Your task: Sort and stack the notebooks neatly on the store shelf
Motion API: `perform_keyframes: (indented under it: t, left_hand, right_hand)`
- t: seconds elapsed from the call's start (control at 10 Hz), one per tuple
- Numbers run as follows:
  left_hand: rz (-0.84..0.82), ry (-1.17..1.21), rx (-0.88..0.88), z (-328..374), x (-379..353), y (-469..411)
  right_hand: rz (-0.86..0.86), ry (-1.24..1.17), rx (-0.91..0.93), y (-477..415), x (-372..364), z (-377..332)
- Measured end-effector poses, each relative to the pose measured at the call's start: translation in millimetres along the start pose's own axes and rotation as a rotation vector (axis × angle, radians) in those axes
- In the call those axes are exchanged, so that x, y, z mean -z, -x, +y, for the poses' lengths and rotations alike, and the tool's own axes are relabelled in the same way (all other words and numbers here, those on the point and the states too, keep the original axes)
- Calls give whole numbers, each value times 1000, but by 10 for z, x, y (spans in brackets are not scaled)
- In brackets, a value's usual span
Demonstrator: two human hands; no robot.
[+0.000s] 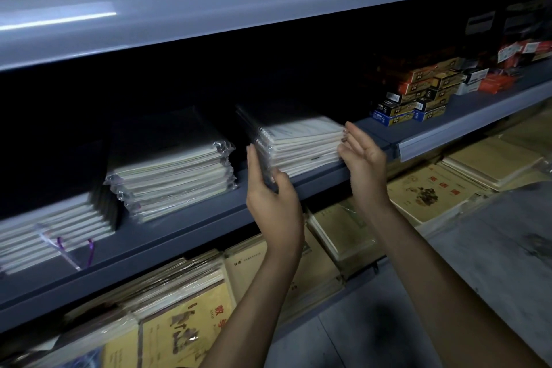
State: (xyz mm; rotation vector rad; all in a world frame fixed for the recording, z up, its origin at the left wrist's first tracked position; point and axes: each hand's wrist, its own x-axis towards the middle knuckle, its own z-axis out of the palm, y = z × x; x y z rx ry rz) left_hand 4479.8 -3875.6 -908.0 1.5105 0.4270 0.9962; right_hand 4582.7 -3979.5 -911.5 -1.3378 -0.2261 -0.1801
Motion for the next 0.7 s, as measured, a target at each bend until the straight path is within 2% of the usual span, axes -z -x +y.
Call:
perform_keyframes:
  t: [0.2,0.3,0.6,0.7]
  left_hand:
    - [-216,-231,-24,-122,5,-8]
    - [-264,-274,-62,-141,42,9]
    - [-330,-228,-29,-41,396,-71]
    - [-350,-233,-47,13,583,-5]
  right_hand:
    - [-8,-15,-2,58,-65,-2]
    - [-30,0,4,96,-69,-19]
    - [-4,21,-12,94,80,3]
    - [-53,154,-36,255,122,-65]
